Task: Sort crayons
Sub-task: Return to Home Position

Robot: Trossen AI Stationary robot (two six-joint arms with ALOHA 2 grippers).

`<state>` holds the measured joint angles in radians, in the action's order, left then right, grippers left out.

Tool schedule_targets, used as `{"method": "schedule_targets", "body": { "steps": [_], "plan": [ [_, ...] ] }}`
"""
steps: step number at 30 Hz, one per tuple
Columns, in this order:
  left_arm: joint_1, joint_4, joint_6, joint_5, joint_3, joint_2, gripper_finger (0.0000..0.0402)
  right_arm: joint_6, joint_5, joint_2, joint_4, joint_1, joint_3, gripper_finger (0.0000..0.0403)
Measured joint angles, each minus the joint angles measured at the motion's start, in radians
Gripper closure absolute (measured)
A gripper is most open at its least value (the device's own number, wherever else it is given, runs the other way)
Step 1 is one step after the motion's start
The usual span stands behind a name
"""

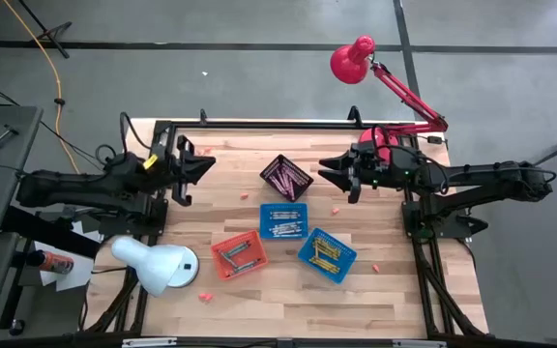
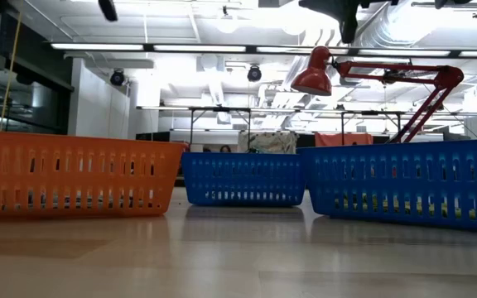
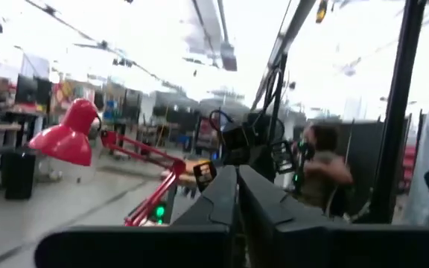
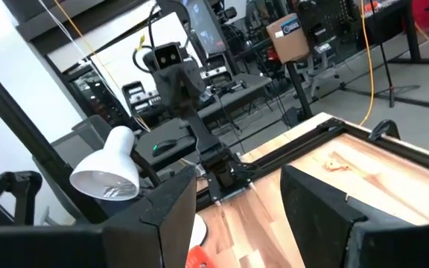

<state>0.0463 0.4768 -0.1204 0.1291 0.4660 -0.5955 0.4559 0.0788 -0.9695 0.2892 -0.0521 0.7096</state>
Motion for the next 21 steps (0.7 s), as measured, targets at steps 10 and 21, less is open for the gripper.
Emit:
{"method": "schedule_targets", "body": {
  "steps": [10,21],
  "plan": [
    [0.000,0.292,-0.091,0.011,-0.280,0.057,0.0401,0.016,0.000,0.000,-0.019,0.000,0.000,0.0213],
    [-0.002,0.278,-0.115,0.007,-0.403,0.172,0.0401,0.015,0.000,0.000,-0.035,0.000,0.000,0.0213]
  ]
}}
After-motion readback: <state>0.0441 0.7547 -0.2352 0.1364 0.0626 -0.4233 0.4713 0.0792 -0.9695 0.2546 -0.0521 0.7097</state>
